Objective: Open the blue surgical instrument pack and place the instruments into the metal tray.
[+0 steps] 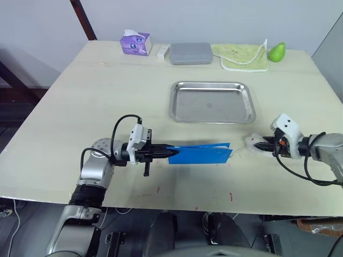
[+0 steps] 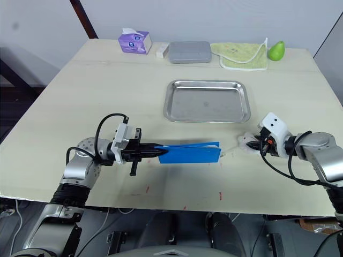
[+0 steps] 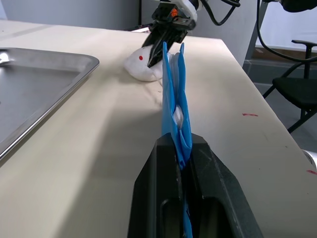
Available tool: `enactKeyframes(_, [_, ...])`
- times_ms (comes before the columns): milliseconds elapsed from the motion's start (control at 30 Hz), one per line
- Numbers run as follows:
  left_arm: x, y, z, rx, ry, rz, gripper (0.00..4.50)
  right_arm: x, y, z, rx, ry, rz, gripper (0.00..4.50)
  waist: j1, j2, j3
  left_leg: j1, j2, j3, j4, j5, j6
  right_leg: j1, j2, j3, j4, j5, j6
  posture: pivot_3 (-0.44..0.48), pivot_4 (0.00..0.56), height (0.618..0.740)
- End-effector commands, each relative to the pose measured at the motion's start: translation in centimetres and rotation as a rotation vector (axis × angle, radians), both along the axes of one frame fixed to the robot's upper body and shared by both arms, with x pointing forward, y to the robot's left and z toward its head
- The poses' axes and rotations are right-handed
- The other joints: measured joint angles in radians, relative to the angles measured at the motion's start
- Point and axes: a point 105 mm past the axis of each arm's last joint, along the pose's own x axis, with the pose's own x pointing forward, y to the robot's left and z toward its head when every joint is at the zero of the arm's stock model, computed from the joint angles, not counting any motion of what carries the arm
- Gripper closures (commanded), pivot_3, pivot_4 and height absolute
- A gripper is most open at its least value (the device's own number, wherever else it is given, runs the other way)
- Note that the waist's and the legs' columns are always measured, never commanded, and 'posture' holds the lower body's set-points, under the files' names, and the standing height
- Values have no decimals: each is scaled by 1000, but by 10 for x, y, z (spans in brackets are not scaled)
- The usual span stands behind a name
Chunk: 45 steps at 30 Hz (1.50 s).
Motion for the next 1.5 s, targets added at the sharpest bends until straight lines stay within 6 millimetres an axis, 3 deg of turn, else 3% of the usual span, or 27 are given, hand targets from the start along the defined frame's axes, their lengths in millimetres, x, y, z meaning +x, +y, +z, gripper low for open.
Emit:
enactKeyframes(33, [-4,-6,-3,23,4,-25,4500,-5,-1,26,42,-55,22,4436,0,0,0,0,0,0,0,0,0,0,0,0,0,0,0,0,150,738])
enactKeyframes(233, [-2,-7,-5,40,6,-36,4500,-32,17,83,265,-107,149,4436,-1,0,0,0,0,0,0,0,0,0,0,0,0,0,0,0,150,738])
enactKeyframes(367, [-1,-8,-5,44,5,-49,4500,-39,37,111,347,-127,238,4436,-2,0,0,0,0,0,0,0,0,0,0,0,0,0,0,0,150,738])
enactKeyframes(633, [4,-11,-4,57,-8,-67,4500,-30,83,127,369,-187,360,4436,-2,0,0,0,0,0,0,0,0,0,0,0,0,0,0,0,150,738])
enactKeyframes(767, [7,-13,-4,67,-19,-72,4500,-18,116,139,398,-242,408,4436,-4,0,0,0,0,0,0,0,0,0,0,0,0,0,0,0,150,738])
enactKeyframes(867, [9,-15,-5,71,-23,-72,4500,-13,136,142,404,-255,435,4436,-1,1,0,-1,0,-1,0,0,0,-1,0,-1,1,0,0,0,150,738])
enactKeyframes(1033, [13,-21,-10,85,-28,-68,4500,-8,185,120,400,-240,485,4436,-7,1,0,-1,0,0,0,0,0,-1,0,0,0,0,0,0,150,738])
enactKeyframes(1233, [14,-22,-12,95,-38,-73,4500,-6,193,114,386,-256,485,4436,0,1,0,-2,0,0,0,0,0,-2,-1,-1,1,0,0,0,150,738])
enactKeyframes(1500, [14,-26,-13,95,-50,-83,4500,-10,183,111,395,-247,456,4436,-1,1,0,-2,0,-1,0,0,0,-2,0,-1,1,0,0,0,150,738])
